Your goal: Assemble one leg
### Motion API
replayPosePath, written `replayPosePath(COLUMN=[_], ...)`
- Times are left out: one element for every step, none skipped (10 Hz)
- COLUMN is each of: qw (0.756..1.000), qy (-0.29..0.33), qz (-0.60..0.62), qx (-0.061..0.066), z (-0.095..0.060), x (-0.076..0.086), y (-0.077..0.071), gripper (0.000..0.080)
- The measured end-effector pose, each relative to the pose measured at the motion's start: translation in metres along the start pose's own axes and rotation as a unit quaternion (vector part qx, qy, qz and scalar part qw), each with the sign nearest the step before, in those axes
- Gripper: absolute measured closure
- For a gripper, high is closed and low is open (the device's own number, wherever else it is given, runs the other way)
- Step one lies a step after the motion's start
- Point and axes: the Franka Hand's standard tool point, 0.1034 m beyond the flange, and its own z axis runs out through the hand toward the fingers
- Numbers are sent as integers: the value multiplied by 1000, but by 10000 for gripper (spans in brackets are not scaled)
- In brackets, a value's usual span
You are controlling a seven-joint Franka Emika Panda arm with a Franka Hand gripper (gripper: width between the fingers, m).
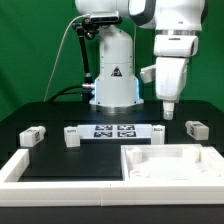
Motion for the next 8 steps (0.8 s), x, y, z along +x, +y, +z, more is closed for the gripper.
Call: replayPosePath(qw=[996,988,974,961,947,926,913,907], qy=[2,5,3,2,2,4,7,8], qz=[84,155,226,277,322,377,408,421], qx=[2,2,4,6,8,11,16,20], z=[3,4,4,5,6,7,9,9], x=[-1,3,9,16,22,30,35,36], y=[-9,-21,-33,-41,-48,-56,-61,-61], gripper=[151,151,151,151,151,151,151,151])
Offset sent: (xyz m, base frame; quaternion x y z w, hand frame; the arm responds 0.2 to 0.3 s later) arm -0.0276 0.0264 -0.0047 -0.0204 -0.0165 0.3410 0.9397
